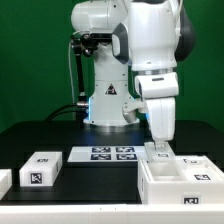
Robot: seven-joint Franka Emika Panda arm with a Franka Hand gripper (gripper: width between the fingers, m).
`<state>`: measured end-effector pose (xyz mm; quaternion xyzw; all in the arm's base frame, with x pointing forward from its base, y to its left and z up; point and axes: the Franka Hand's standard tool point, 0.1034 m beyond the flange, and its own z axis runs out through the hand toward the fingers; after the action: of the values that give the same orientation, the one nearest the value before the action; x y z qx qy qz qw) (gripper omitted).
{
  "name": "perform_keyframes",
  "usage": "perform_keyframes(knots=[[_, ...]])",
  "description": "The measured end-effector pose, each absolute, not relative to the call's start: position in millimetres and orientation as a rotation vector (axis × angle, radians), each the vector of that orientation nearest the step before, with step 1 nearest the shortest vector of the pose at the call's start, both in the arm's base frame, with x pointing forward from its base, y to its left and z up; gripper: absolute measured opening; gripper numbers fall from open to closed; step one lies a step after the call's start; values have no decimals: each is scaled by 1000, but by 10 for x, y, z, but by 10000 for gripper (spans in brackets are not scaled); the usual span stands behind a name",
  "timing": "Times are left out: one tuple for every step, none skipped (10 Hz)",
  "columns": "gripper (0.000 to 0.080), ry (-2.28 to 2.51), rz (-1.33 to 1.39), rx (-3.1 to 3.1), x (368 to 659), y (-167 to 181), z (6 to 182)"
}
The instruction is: Assemble cabinet
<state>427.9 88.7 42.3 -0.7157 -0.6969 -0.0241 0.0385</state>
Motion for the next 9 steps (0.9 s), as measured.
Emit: perform_keyframes(knots=[[62, -2137, -48, -2196, 4276, 813, 475], [62, -2131, -48, -2201, 4273, 802, 466], [62, -2129, -46, -2200, 4267, 804, 457], [62, -2129, -46, -2200, 4266, 803, 455], [62, -2128, -45, -2200, 4264, 802, 453], [62, -2126, -45, -2200, 4264, 792, 448], [62, -2126, -46, -2201, 4267, 764, 451], [62, -2144, -55, -2188, 4277, 793, 488], [62, -2177, -69, -2155, 4293, 756, 496]])
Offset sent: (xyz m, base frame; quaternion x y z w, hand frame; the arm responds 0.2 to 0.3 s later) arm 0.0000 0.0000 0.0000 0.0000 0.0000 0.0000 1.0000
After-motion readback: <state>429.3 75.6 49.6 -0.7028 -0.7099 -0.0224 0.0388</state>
